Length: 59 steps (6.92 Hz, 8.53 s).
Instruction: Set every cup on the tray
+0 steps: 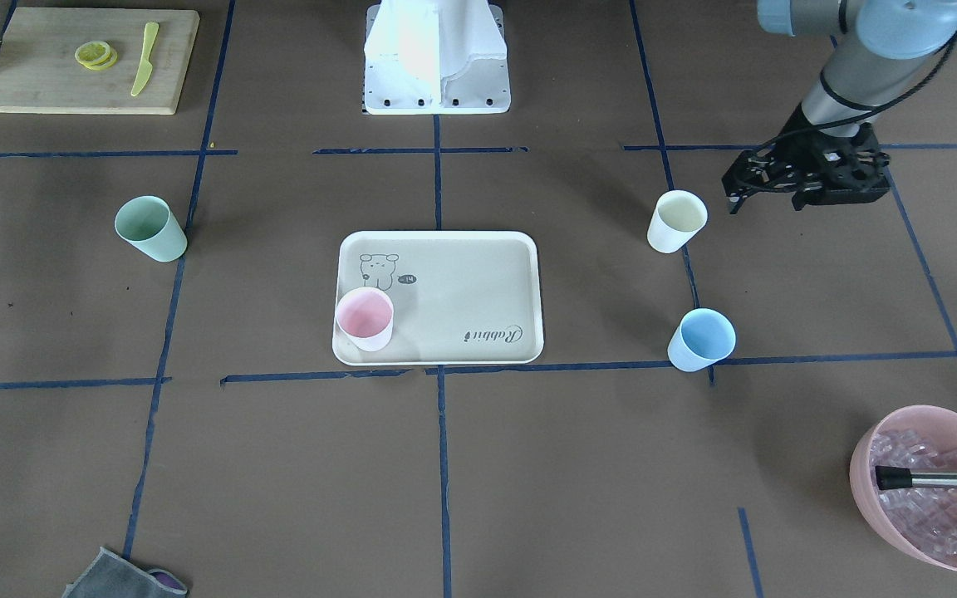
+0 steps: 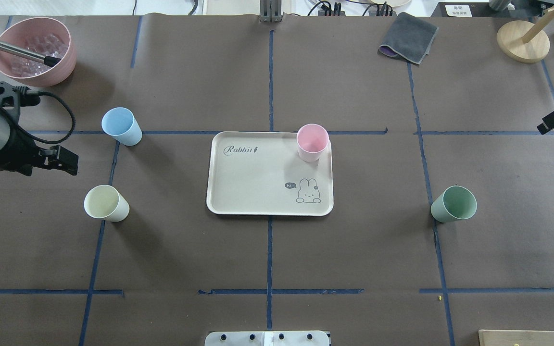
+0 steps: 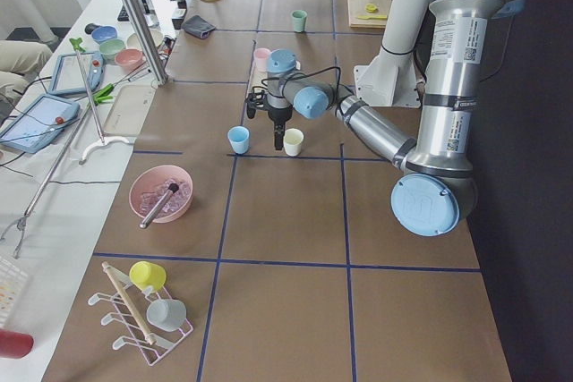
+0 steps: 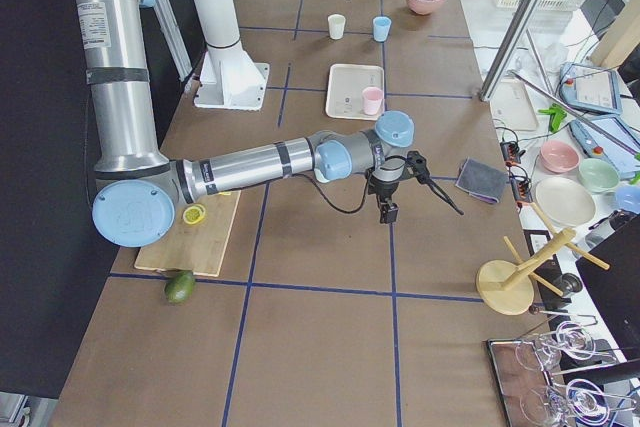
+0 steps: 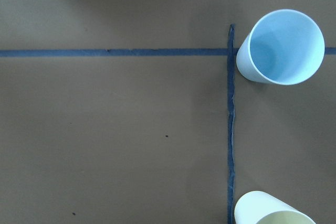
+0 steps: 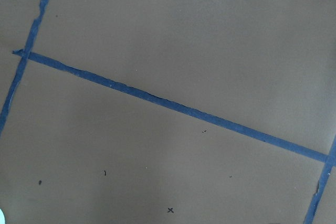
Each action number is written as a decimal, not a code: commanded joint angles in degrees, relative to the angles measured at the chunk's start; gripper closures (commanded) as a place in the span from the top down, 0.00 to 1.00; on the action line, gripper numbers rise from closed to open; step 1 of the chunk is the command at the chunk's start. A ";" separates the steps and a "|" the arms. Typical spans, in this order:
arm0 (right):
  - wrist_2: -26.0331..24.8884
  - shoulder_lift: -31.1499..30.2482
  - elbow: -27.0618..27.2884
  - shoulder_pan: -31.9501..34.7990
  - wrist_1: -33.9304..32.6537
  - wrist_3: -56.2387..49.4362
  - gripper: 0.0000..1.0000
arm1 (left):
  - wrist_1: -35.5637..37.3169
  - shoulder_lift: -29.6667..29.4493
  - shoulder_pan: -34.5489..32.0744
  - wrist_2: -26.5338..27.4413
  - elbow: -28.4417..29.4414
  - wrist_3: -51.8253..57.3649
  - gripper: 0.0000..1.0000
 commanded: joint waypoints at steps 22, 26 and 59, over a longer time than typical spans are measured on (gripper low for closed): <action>0.18 -0.20 1.82 0.10 0.00 3.65 0.99 | 5.06 -28.51 20.88 21.45 13.64 -37.34 0.63; 2.10 -0.11 6.36 -0.77 -0.52 13.62 0.99 | 12.75 -26.15 11.96 9.03 4.72 -22.58 1.00; -15.18 23.19 9.02 -32.03 -3.78 67.97 0.99 | 13.85 -18.14 6.03 2.73 -0.59 -9.66 1.00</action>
